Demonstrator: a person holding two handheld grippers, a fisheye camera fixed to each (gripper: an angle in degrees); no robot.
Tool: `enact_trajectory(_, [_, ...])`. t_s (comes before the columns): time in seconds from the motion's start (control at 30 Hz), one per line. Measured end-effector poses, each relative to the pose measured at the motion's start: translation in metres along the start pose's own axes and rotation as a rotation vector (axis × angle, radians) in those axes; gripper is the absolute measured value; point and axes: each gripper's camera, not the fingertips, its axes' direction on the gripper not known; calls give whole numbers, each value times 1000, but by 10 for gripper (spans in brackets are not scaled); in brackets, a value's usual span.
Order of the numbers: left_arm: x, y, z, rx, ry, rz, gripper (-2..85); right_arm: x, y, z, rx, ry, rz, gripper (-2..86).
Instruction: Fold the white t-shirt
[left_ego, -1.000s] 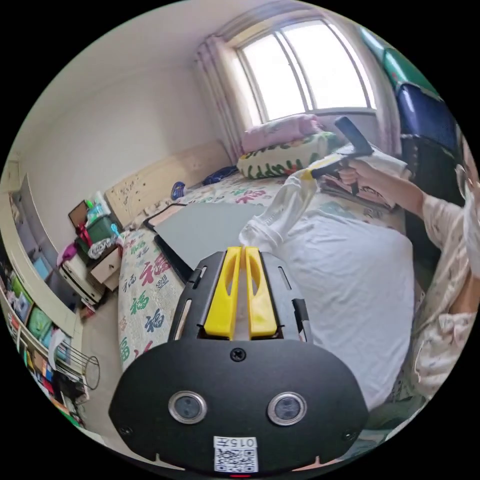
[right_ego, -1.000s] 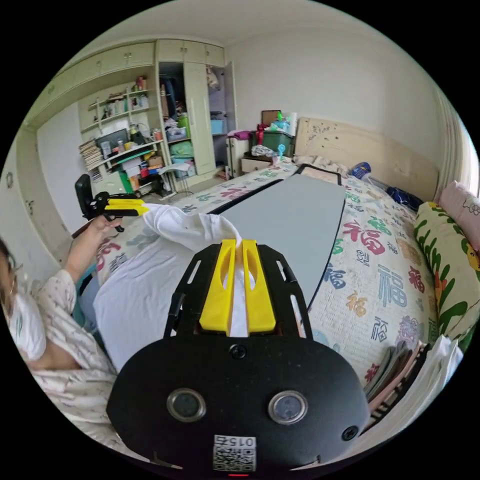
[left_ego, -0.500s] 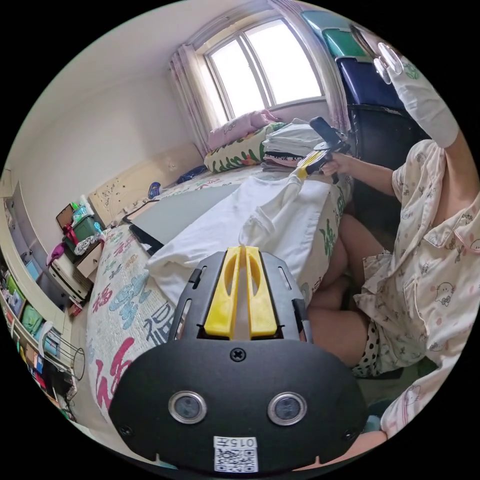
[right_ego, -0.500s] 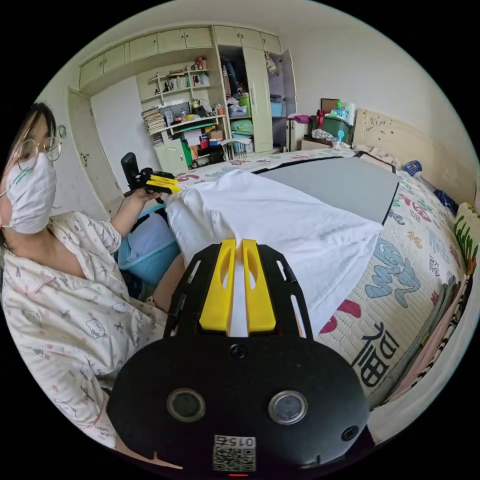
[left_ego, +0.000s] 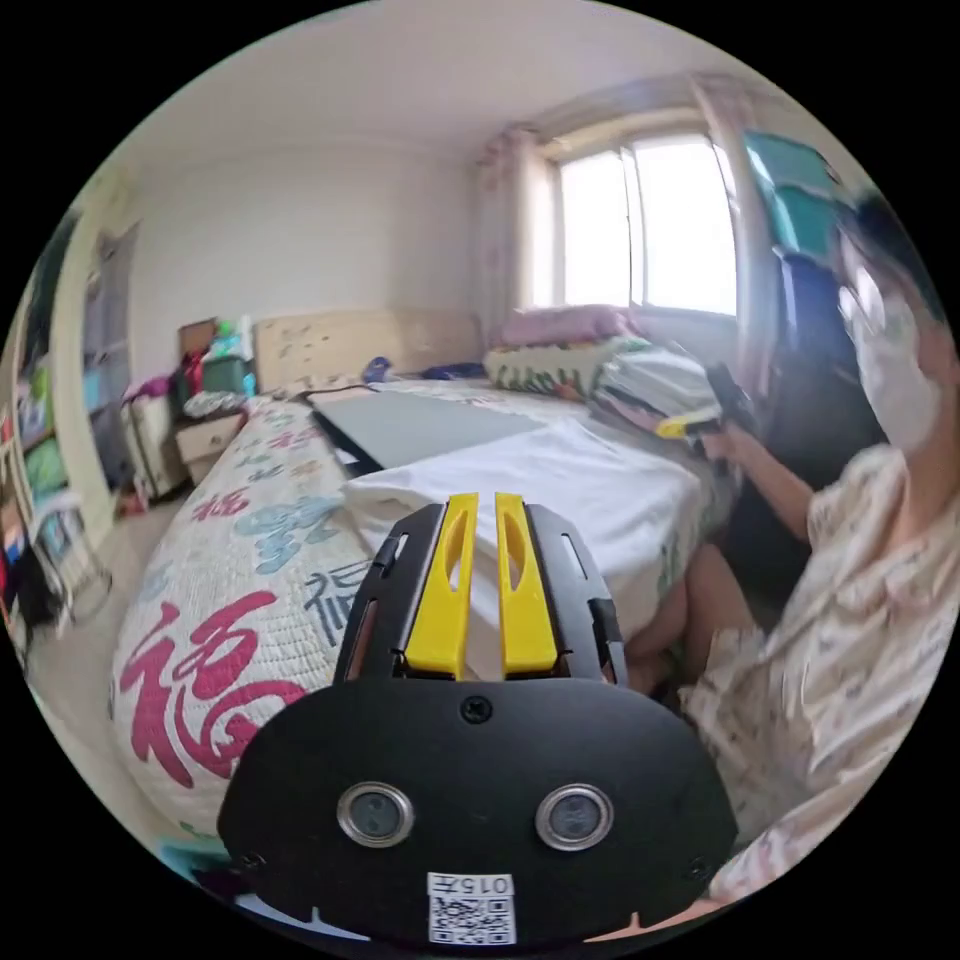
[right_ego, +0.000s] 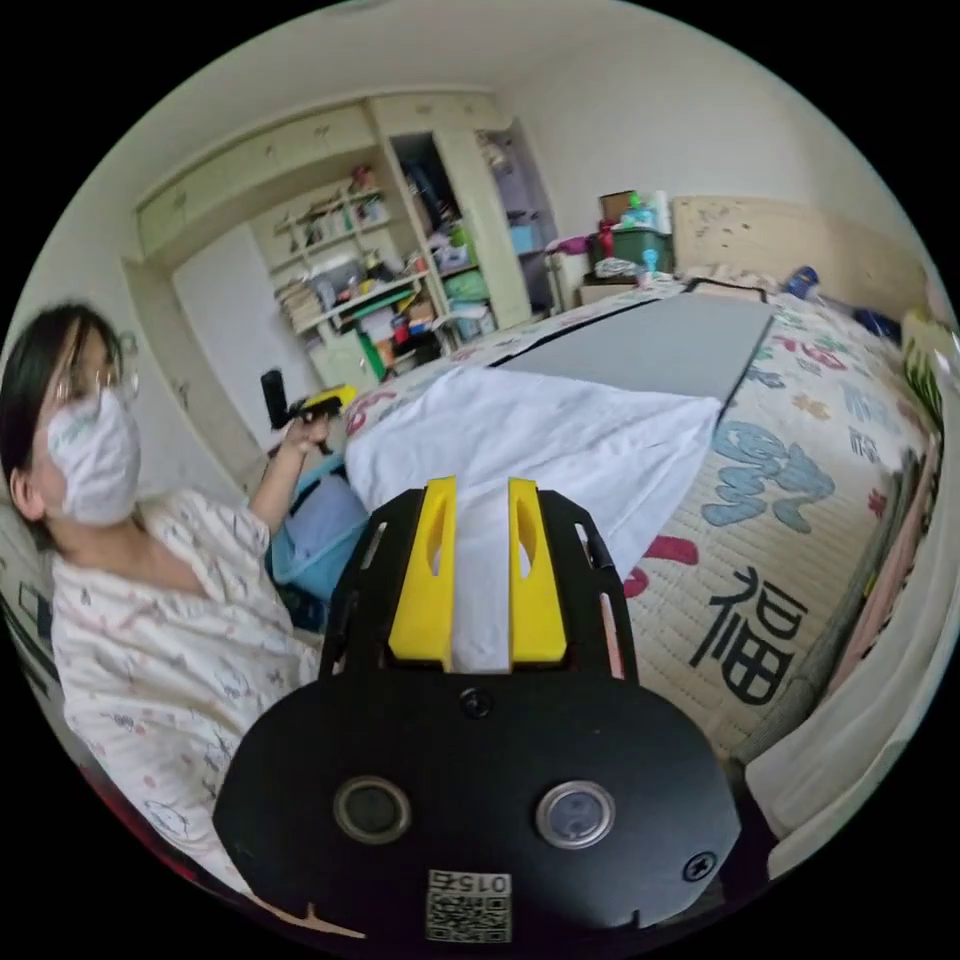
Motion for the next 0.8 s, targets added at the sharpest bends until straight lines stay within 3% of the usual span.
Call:
enact_trajectory(0.17, [-81, -81, 51, -100, -35, -265, 104, 105, -63, -14, 108, -20, 349, 115])
enact_trajectory(0.5, [-192, -183, 147, -217, 48, -577, 120, 187, -172, -3, 68, 22, 486, 139])
enact_trajectory(0.67, [-227, -219, 185, -310, 72, -627, 86, 214, -211, -13, 63, 42, 519, 101])
enact_trajectory(0.8, [-243, -233, 186, -272, 146, -616, 9, 232, -227, -24, 76, 32, 542, 53])
